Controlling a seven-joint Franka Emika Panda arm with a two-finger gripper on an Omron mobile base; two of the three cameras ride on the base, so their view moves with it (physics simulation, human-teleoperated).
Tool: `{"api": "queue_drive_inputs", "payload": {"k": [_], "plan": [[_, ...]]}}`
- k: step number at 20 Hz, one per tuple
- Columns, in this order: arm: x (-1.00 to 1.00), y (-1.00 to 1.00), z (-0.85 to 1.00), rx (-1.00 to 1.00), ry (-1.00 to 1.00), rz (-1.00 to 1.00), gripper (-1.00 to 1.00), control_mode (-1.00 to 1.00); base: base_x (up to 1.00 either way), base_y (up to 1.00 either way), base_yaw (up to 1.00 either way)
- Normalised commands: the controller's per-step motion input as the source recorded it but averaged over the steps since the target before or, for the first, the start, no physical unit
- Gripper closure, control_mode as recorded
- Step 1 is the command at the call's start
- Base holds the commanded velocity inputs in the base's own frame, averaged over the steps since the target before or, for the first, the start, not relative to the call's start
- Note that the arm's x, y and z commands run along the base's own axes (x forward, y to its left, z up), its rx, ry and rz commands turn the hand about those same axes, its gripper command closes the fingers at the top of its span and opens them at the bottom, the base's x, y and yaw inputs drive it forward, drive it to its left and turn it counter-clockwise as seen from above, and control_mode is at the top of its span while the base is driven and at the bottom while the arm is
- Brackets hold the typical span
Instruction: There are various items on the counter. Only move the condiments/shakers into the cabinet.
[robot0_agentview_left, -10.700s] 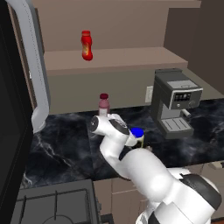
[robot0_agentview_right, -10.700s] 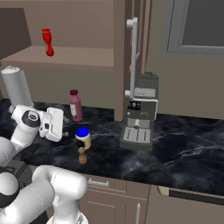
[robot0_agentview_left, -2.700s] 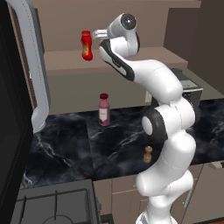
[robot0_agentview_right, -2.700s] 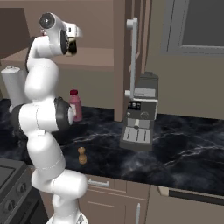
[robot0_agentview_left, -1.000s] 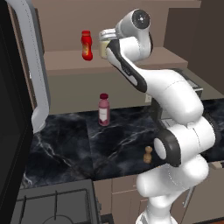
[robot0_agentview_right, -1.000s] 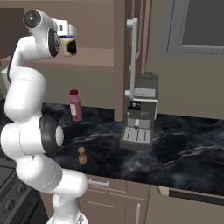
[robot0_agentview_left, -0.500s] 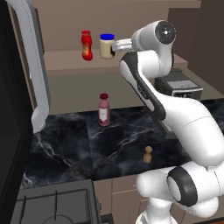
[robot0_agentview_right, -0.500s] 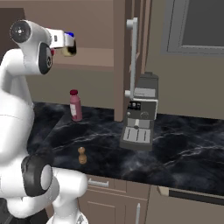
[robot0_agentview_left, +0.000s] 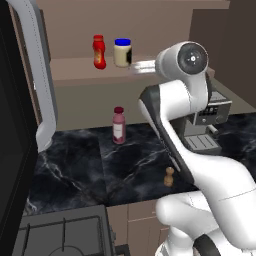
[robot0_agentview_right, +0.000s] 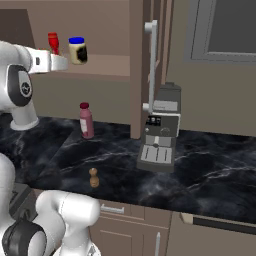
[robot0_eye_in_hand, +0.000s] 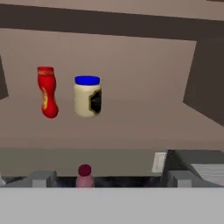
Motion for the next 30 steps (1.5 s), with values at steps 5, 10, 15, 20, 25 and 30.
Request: {"api": "queue_drive_inputs", "payload": {"k": [5, 10, 15, 20, 25, 30], "plan": [[-0.36, 0.18, -0.32, 0.00, 0.00, -0.36, -1.00, -1.00, 0.00, 0.00, 0.00], [-0.01, 0.11, -0.31, 0.00, 0.02, -0.46, -1.00, -1.00, 0.00, 0.00, 0.00], [0.00, 0.00, -0.34, 0.00, 0.05, -0.50, -1.00, -1.00, 0.00, 0.00, 0.00], [0.00, -0.05, -0.45, 0.00, 0.00, -0.42, -1.00, -1.00, 0.00, 0.00, 0.00], [0.00, -0.13, -0.42, 0.03, 0.00, -0.27, -1.00, -1.00, 0.00, 0.00, 0.00], [0.04, -0.23, -0.42, 0.08, 0.00, -0.12, -1.00, -1.00, 0.00, 0.00, 0.00]]}}
